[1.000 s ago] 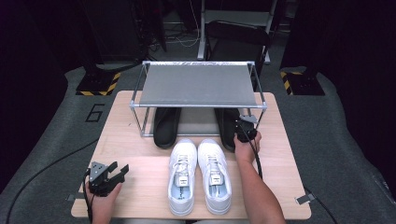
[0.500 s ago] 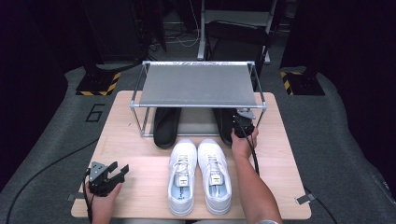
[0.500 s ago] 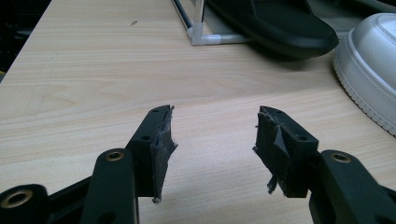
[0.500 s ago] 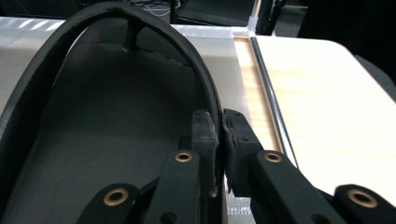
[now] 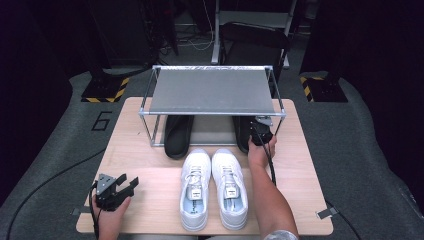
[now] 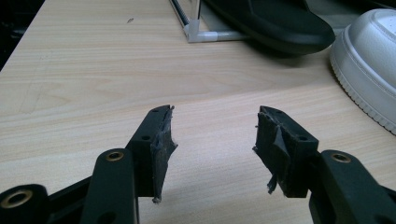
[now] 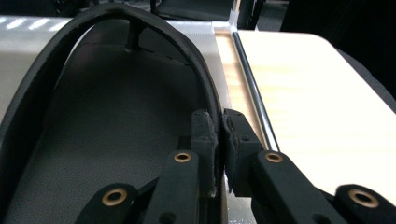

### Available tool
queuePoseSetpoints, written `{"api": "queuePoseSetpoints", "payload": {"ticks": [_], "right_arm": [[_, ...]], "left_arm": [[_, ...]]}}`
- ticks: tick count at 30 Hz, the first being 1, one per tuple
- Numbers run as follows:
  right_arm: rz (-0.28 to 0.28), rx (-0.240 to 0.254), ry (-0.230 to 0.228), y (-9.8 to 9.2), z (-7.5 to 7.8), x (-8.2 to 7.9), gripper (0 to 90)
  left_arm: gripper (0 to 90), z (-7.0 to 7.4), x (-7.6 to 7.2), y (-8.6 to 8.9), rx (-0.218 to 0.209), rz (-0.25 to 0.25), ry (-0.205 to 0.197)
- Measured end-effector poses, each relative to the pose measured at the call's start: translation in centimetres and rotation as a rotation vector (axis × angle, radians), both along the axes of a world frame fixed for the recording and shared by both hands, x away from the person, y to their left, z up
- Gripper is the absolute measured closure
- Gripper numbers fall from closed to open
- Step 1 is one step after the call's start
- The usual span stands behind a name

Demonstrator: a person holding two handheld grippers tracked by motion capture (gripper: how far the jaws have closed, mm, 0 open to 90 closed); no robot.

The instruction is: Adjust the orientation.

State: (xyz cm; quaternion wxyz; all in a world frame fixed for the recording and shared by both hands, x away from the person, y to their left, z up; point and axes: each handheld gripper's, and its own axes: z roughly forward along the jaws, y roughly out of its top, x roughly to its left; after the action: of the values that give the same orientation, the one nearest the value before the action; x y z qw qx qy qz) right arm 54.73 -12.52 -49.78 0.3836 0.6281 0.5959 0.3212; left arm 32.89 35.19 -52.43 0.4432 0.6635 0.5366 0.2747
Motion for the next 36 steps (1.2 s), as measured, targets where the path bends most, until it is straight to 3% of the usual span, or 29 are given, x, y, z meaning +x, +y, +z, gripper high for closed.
{"api": "queuePoseSetpoints", "payload": {"ticks": [2, 5, 7, 8, 9, 10, 13, 15, 18, 19, 25, 29, 36], "right_arm": [[0.04, -0.048, 0.033, -0.4, -0.1, -0.1, 81.2], [0.053, -0.055, 0.041, -0.2, -0.4, -0.2, 76.6], [-0.001, -0.037, 0.026, -0.1, -0.3, -0.3, 72.5], [0.035, -0.036, 0.02, -0.2, -0.2, -0.5, 70.1], [0.03, 0.019, -0.009, 0.2, 0.0, -0.5, 68.2], [0.021, 0.041, 0.001, 0.4, 0.2, -0.6, 67.1], [0.046, 0.041, -0.009, 0.2, 0.4, -1.2, 64.3], [0.06, 0.023, -0.004, -0.1, 0.6, -1.8, 63.7], [0.076, 0.035, -0.01, -0.2, 0.8, -2.7, 62.4], [0.099, 0.049, -0.026, -0.3, 0.9, -3.1, 61.6], [0.172, 0.064, -0.025, -0.7, 2.0, -5.5, 59.2], [0.188, 0.091, -0.032, -1.1, 2.4, -6.9, 58.3], [0.279, 0.085, -0.019, -1.5, 2.9, -9.7, 57.9]], "left_arm": [[45.6, 0.0, 0.0, 0.0, 0.001, -0.001, 0.0], [45.6, 0.0, 0.0, -0.1, 0.001, -0.004, 0.001], [45.6, 0.0, -0.1, -0.1, 0.004, -0.003, 0.002], [45.7, 0.0, -0.1, -0.1, 0.003, -0.001, 0.003], [45.6, 0.0, -0.1, -0.1, 0.003, -0.001, 0.002], [45.6, 0.0, -0.1, -0.1, 0.002, 0.0, 0.001], [45.6, 0.1, 0.0, 0.0, -0.002, 0.005, -0.004], [45.6, 0.1, 0.0, -0.1, -0.003, 0.007, -0.007], [45.7, 0.1, 0.0, -0.3, 0.0, 0.002, -0.007], [45.6, 0.2, 0.0, -0.3, 0.003, 0.0, -0.006], [45.7, 0.3, 0.3, -0.6, 0.008, -0.011, -0.002], [45.7, 0.3, 0.3, -0.8, 0.006, -0.009, 0.002], [45.6, 0.2, 0.5, -1.1, 0.006, -0.013, 0.001]]}}
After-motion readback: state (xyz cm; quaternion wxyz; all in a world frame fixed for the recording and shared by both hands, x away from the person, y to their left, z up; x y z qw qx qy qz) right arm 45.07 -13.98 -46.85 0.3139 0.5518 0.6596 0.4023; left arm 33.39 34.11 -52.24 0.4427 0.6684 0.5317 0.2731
